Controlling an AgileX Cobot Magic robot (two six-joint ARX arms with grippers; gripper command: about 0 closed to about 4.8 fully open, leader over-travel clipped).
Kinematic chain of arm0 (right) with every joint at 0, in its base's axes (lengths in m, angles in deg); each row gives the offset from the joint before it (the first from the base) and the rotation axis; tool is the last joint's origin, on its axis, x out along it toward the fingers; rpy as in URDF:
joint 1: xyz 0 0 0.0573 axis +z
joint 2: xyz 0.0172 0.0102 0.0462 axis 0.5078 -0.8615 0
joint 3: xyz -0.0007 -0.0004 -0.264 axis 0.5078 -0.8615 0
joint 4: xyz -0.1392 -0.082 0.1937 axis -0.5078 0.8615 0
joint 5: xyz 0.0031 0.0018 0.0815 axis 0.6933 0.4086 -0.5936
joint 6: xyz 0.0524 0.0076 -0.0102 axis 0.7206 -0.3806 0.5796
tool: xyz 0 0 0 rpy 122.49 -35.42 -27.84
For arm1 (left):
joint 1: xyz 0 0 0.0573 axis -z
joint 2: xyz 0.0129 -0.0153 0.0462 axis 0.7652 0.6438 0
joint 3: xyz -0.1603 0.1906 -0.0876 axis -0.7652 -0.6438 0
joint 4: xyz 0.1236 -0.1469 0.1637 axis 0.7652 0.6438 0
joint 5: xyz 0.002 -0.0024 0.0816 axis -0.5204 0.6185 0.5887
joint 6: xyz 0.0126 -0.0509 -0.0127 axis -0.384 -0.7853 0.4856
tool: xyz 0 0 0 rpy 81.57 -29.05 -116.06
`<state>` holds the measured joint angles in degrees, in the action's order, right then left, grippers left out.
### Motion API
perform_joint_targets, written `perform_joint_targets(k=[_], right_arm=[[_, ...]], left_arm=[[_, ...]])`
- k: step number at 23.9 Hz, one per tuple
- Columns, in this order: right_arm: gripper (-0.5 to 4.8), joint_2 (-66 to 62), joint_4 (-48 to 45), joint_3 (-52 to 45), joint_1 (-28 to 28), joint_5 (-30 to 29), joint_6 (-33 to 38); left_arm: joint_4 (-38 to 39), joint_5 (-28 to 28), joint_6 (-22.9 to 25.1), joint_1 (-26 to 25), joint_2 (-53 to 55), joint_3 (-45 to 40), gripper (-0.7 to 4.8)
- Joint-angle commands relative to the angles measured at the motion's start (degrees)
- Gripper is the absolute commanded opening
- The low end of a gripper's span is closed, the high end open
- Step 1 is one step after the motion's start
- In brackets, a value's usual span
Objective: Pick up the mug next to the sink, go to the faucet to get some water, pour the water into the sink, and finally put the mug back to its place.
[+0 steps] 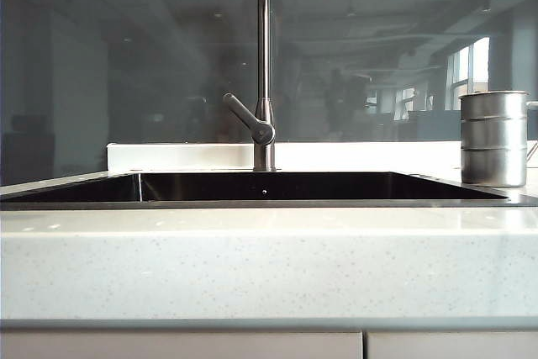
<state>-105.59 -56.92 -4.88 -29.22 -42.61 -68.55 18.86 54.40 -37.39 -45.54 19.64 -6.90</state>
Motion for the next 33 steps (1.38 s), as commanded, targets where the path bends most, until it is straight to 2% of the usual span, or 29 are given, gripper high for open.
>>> perform_joint_targets(k=[1,16,33], right_arm=[[-0.05,0.07,-0.94,0.20,0.00,0.04,-0.02],[-0.05,0.07,-0.94,0.20,0.00,0.04,-0.02],[-0.05,0.07,-0.94,0.20,0.00,0.04,-0.02]], left_arm=[[-1.27,0.20,1.16,-0.24,-0.02,0.17,-0.05],[-3.48,0.17,1.57,-1.62,-0.02,0.17,-0.05],[-0.09,-0.04,1.53,-1.42,-0.02,0.17,-0.05]])
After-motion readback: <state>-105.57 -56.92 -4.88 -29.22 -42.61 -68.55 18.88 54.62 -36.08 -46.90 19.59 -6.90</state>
